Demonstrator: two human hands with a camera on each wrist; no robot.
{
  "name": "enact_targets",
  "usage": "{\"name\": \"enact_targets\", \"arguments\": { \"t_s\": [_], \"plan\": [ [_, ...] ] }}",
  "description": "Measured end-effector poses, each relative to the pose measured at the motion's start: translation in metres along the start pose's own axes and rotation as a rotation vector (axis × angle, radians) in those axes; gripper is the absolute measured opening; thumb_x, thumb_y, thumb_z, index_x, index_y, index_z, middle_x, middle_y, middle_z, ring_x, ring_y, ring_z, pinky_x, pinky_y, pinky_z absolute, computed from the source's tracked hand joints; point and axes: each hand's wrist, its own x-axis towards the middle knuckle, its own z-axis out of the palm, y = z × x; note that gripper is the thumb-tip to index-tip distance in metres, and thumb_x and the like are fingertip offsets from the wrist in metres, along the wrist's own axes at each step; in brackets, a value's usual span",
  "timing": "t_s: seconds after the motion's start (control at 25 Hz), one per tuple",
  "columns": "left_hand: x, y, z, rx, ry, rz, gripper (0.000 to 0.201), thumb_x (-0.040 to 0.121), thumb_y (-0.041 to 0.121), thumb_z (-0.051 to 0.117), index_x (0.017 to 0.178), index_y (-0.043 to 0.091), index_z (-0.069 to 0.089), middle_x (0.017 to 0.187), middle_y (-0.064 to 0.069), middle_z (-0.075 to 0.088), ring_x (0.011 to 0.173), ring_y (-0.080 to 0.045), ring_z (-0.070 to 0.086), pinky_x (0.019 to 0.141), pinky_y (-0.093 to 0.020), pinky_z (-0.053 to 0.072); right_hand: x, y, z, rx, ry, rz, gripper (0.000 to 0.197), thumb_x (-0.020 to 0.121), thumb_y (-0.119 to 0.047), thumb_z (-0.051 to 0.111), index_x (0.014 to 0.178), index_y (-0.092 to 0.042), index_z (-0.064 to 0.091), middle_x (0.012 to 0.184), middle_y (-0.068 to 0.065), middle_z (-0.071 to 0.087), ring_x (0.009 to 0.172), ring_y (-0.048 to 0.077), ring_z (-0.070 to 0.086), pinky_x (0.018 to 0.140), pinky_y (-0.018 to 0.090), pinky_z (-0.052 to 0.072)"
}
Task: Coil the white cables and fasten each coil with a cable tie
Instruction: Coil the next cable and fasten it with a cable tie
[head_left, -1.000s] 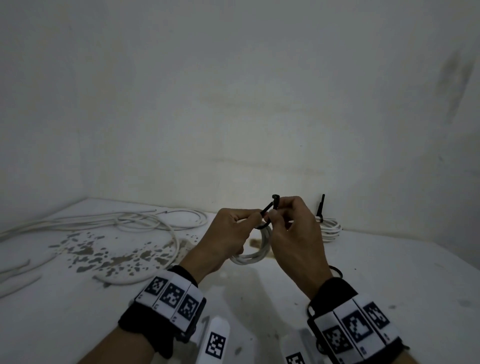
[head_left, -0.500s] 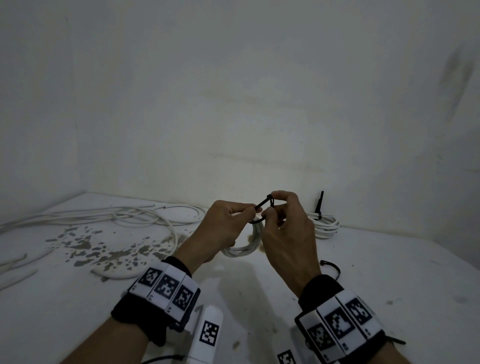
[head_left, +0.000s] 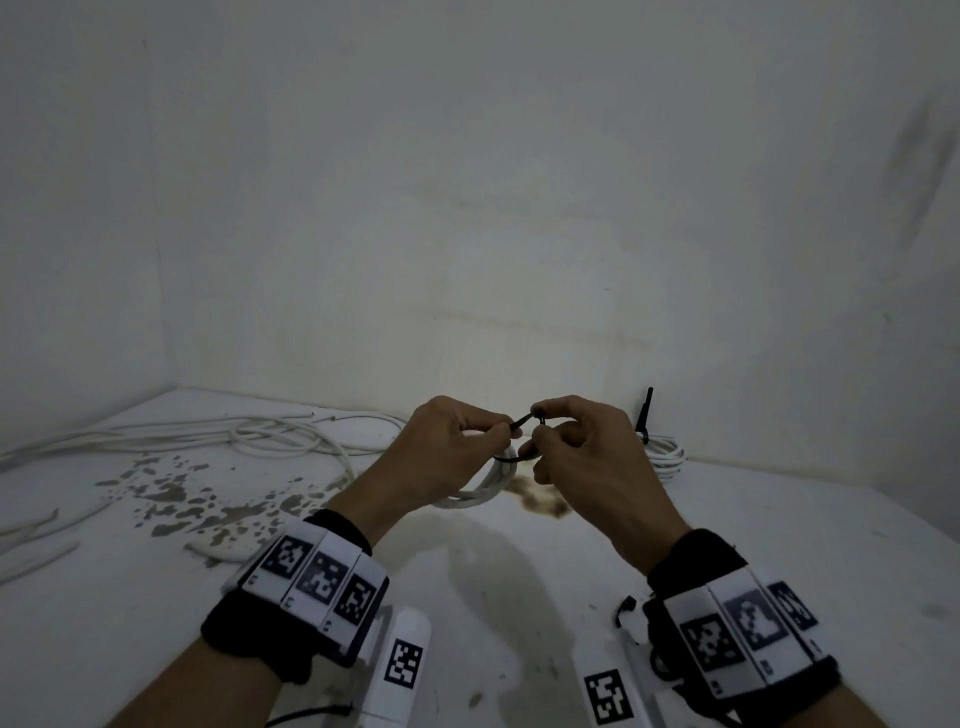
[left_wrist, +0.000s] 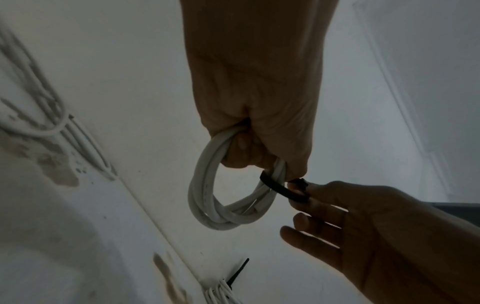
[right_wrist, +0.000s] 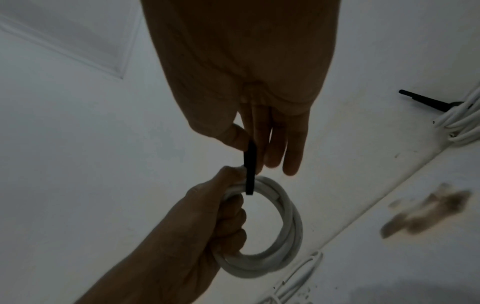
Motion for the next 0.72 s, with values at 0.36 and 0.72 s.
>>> {"name": "enact_targets", "arguments": {
  "t_s": [0.36,0.72],
  "plan": [
    [-0.001,0.013,-0.002,0.075,-0.104,0.202,0.026,0.090,0.018,0.054,0.074,0.010,0.073,0.067,-0.005,0.071,0.058,-0.009,0.058,0.055,-0.027,0.045,-0.007,0.001,-0.002,0.226,0.083,0.010,0.019,0.096,-0.016,0.063,0.087,-0.002,0.072,0.056,0.011,0.064,0.049,0.021,0.064,0.072,0.056,0.057],
    [0.000,0.010,-0.001,0.026,0.028,0.184,0.028,0.095,0.017,0.053,0.077,0.007,0.073,0.069,-0.006,0.071,0.068,-0.025,0.066,0.066,-0.039,0.054,-0.007,-0.004,0.002,0.068,0.108,-0.158,0.014,0.092,-0.020,0.070,0.083,-0.010,0.075,0.067,0.000,0.073,0.061,0.014,0.071,0.052,0.020,0.054]
  ]
}}
